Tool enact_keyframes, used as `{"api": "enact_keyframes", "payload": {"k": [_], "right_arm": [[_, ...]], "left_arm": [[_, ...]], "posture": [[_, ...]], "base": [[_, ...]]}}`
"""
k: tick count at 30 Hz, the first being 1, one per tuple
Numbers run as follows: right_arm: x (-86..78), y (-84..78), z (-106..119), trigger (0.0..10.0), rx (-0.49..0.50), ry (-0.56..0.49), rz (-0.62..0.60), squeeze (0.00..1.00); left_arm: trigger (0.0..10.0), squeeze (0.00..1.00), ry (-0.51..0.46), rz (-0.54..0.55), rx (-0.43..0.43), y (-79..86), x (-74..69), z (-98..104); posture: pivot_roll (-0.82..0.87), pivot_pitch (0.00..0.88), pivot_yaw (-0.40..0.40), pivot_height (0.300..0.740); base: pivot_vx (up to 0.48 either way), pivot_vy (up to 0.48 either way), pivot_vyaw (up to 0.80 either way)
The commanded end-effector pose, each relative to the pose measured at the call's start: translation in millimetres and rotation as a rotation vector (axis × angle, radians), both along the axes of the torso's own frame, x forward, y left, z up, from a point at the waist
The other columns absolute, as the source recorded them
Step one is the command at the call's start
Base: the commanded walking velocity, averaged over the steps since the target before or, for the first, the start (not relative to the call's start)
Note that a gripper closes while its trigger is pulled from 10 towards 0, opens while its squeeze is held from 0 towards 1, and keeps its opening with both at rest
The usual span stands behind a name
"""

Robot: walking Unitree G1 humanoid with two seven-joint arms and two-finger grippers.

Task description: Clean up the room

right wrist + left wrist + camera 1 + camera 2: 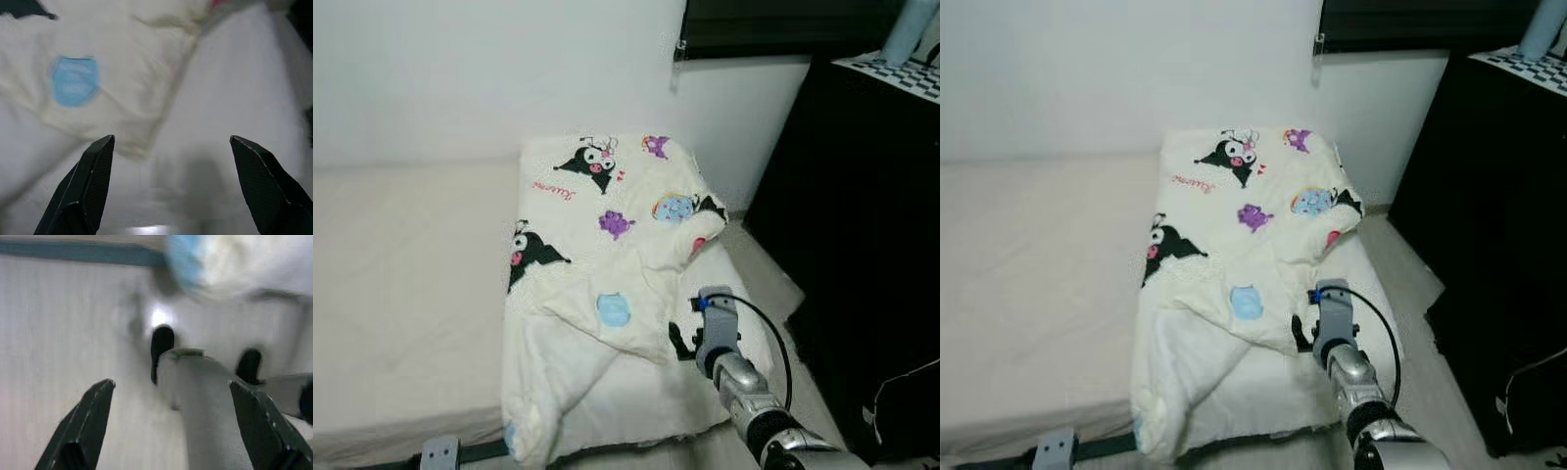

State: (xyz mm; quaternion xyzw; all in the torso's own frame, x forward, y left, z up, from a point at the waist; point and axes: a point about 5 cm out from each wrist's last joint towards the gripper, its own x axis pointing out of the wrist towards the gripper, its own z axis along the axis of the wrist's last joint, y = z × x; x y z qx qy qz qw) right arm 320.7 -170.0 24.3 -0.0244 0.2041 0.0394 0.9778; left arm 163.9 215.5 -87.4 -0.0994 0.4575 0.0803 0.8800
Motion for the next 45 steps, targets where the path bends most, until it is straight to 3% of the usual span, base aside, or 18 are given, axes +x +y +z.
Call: {"api": "enact_keyframes", "payload": {"k": [1, 9, 15, 19, 23, 32, 37, 41, 45], "right_arm": [[0.8, 4.4, 0, 10.0, -0.001, 0.002, 0.012, 0.0], [1.3, 0.6, 1, 10.0, -0.012, -0.002, 0.004, 0.0], [2.7, -3.2, 3, 10.0, -0.026, -0.005, -0.004, 0.0], [3.8, -5.5, 5, 10.0, -0.034, -0.008, -0.014, 0.0], [7.2, -15.3, 10, 10.0, -0.046, -0.023, -0.091, 0.0], [6.5, -24.7, 9, 10.0, -0.068, -0.004, -0.162, 0.0], [5.2, -32.6, 9, 10.0, -0.096, 0.007, -0.211, 0.0], [7.2, -38.1, 13, 10.0, -0.105, -0.004, -0.234, 0.0], [8.5, -39.1, 15, 10.0, -0.104, -0.013, -0.238, 0.0]], "left_arm": [[10.0, 0.0, 0.024, -0.006, 0.009, -3.7, -1.7, -2], [10.0, 0.0, 0.04, -0.01, -0.003, -17.6, -7.0, -7], [10.0, 0.0, 0.044, -0.007, -0.006, -18.0, -10.9, -8], [10.0, 0.0, 0.043, -0.004, -0.011, -14.7, -13.8, -8], [10.0, 0.0, 0.043, -0.003, -0.017, 5.3, -24.9, -8], [10.0, 0.0, 0.046, 0.029, -0.028, 13.4, -29.2, -8], [10.0, 0.0, 0.054, 0.021, -0.044, 1.2, -28.6, -10], [10.0, 0.0, 0.057, 0.007, -0.063, -19.0, -25.8, -13], [10.0, 0.0, 0.057, 0.003, -0.068, -25.9, -25.0, -14]], "posture": [[-0.11, 0.112, -0.012, 0.74], [-0.11, 0.116, -0.014, 0.74], [-0.11, 0.115, -0.018, 0.74], [-0.11, 0.114, -0.018, 0.74], [-0.11, 0.114, -0.019, 0.74], [-0.12, 0.115, -0.018, 0.74], [-0.11, 0.114, -0.018, 0.74], [-0.11, 0.117, -0.018, 0.74], [-0.12, 0.117, -0.02, 0.74]], "base": [[0.0, 0.0, 0.8], [0.0, 0.0, 0.8], [0.0, 0.0, 0.79], [0.0, 0.0, 0.79], [0.0, -0.222, 0.6], [0.0, -0.283, 0.0], [0.0, 0.0, 0.0], [0.0, 0.0, 0.0], [0.0, 0.0, 0.0]]}}
